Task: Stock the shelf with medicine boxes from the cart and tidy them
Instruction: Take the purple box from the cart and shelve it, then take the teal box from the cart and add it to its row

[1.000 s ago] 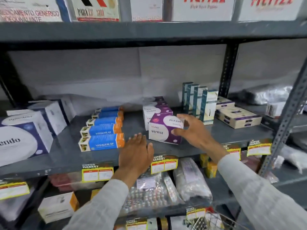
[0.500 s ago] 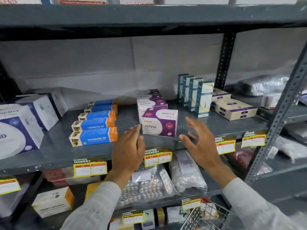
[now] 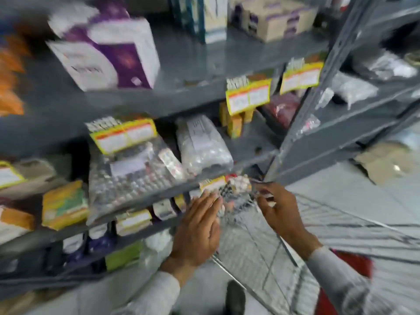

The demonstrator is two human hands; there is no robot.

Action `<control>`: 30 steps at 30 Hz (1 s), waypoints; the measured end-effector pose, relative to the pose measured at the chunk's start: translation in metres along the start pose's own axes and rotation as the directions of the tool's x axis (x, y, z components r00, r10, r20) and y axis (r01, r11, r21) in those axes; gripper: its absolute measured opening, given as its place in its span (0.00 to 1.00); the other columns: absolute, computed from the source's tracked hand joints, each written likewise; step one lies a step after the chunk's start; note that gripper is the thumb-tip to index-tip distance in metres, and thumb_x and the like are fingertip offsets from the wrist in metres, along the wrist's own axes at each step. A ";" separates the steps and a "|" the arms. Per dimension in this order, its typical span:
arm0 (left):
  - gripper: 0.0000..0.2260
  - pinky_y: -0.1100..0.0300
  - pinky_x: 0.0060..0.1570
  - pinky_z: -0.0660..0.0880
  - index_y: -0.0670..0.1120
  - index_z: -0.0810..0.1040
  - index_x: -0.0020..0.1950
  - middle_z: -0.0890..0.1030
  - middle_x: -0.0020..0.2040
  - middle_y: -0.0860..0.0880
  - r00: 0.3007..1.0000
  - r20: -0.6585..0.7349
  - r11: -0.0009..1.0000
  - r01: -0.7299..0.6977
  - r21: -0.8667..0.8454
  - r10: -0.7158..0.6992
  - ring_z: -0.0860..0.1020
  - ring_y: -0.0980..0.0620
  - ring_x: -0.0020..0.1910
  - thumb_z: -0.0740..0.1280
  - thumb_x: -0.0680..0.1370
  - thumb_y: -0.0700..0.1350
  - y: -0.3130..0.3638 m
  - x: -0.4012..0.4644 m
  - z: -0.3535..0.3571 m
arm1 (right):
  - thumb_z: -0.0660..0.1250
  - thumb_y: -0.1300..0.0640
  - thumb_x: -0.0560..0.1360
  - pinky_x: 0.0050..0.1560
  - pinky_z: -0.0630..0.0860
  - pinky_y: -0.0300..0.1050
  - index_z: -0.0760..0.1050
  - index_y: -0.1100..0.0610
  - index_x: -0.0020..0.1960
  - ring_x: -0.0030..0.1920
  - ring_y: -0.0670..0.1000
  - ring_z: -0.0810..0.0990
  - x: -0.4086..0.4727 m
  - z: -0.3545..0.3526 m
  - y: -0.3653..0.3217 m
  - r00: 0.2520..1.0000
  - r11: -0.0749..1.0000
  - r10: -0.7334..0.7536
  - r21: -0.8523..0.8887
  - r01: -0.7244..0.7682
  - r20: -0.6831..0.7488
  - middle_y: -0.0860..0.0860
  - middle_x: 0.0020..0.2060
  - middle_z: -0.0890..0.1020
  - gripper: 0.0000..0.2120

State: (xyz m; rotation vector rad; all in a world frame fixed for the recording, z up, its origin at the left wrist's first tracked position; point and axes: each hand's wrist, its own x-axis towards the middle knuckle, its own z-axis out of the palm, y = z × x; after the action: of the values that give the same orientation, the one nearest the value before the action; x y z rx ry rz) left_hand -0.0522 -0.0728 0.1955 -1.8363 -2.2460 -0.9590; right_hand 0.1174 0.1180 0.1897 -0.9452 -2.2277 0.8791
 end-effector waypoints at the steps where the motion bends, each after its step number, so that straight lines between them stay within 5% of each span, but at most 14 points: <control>1: 0.23 0.47 0.76 0.67 0.41 0.80 0.70 0.79 0.72 0.44 0.996 0.089 1.000 0.022 -0.002 -0.022 0.76 0.44 0.73 0.72 0.74 0.37 0.003 -0.010 0.020 | 0.72 0.59 0.77 0.46 0.84 0.55 0.83 0.56 0.59 0.47 0.56 0.86 -0.011 0.004 0.026 0.992 0.994 0.112 -0.014 -0.111 0.051 0.54 0.50 0.86 0.11; 4: 0.19 0.55 0.75 0.66 0.40 0.82 0.66 0.83 0.67 0.42 0.903 0.411 0.992 0.127 0.022 -0.125 0.81 0.42 0.68 0.73 0.76 0.41 0.009 -0.035 0.072 | 0.76 0.58 0.75 0.56 0.80 0.51 0.80 0.56 0.65 0.55 0.60 0.85 -0.039 0.013 0.099 0.861 0.894 0.446 -0.172 -0.415 0.245 0.57 0.56 0.85 0.19; 7: 0.20 0.54 0.78 0.62 0.44 0.76 0.74 0.77 0.75 0.45 0.700 0.667 0.960 0.265 0.087 -0.254 0.72 0.46 0.76 0.62 0.84 0.48 0.012 -0.054 0.122 | 0.77 0.59 0.72 0.55 0.76 0.48 0.78 0.59 0.67 0.58 0.61 0.84 -0.070 0.020 0.171 0.627 0.714 0.700 -0.335 -0.615 0.341 0.61 0.56 0.85 0.24; 10: 0.24 0.50 0.74 0.68 0.50 0.71 0.78 0.75 0.76 0.47 0.570 0.756 0.936 0.313 0.162 -0.321 0.72 0.46 0.76 0.56 0.83 0.58 0.012 -0.062 0.153 | 0.77 0.62 0.71 0.51 0.77 0.52 0.79 0.59 0.61 0.52 0.58 0.83 -0.104 0.020 0.225 0.488 0.595 0.802 -0.404 -0.694 0.344 0.62 0.48 0.82 0.20; 13: 0.29 0.48 0.67 0.74 0.52 0.71 0.77 0.77 0.75 0.49 0.587 0.712 0.919 0.316 0.236 -0.385 0.75 0.47 0.73 0.53 0.80 0.64 0.008 -0.065 0.162 | 0.77 0.61 0.73 0.58 0.78 0.52 0.76 0.61 0.67 0.61 0.64 0.82 -0.123 0.026 0.266 0.437 0.536 0.844 -0.515 -0.669 0.311 0.63 0.60 0.83 0.24; 16: 0.29 0.47 0.65 0.76 0.53 0.70 0.77 0.77 0.75 0.50 0.580 0.706 0.912 0.305 0.274 -0.406 0.75 0.48 0.74 0.54 0.80 0.65 0.007 -0.068 0.164 | 0.71 0.62 0.75 0.59 0.81 0.52 0.76 0.61 0.67 0.60 0.62 0.82 -0.132 0.040 0.297 0.450 0.550 0.833 -0.574 -0.607 0.323 0.62 0.61 0.83 0.20; 22: 0.29 0.50 0.64 0.75 0.55 0.72 0.76 0.79 0.73 0.53 0.556 0.711 0.901 0.305 0.308 -0.431 0.75 0.52 0.73 0.55 0.78 0.64 0.002 -0.066 0.166 | 0.67 0.67 0.75 0.56 0.82 0.59 0.69 0.66 0.70 0.57 0.65 0.81 -0.136 0.080 0.333 0.623 0.621 0.747 -0.580 -0.527 0.233 0.66 0.61 0.79 0.24; 30: 0.26 0.51 0.62 0.77 0.55 0.77 0.72 0.82 0.68 0.54 0.541 0.704 0.885 0.345 0.313 -0.460 0.80 0.52 0.67 0.59 0.77 0.61 0.004 -0.063 0.163 | 0.71 0.57 0.78 0.46 0.82 0.53 0.63 0.65 0.74 0.47 0.61 0.81 -0.148 0.103 0.329 0.618 0.571 0.769 -0.608 -0.551 0.163 0.65 0.59 0.79 0.30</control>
State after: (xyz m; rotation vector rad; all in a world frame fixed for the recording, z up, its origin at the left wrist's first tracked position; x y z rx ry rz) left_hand 0.0194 -0.0431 0.0391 -1.9124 -3.2314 0.0729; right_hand 0.2661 0.1450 -0.1539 -2.1798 -2.5234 0.8635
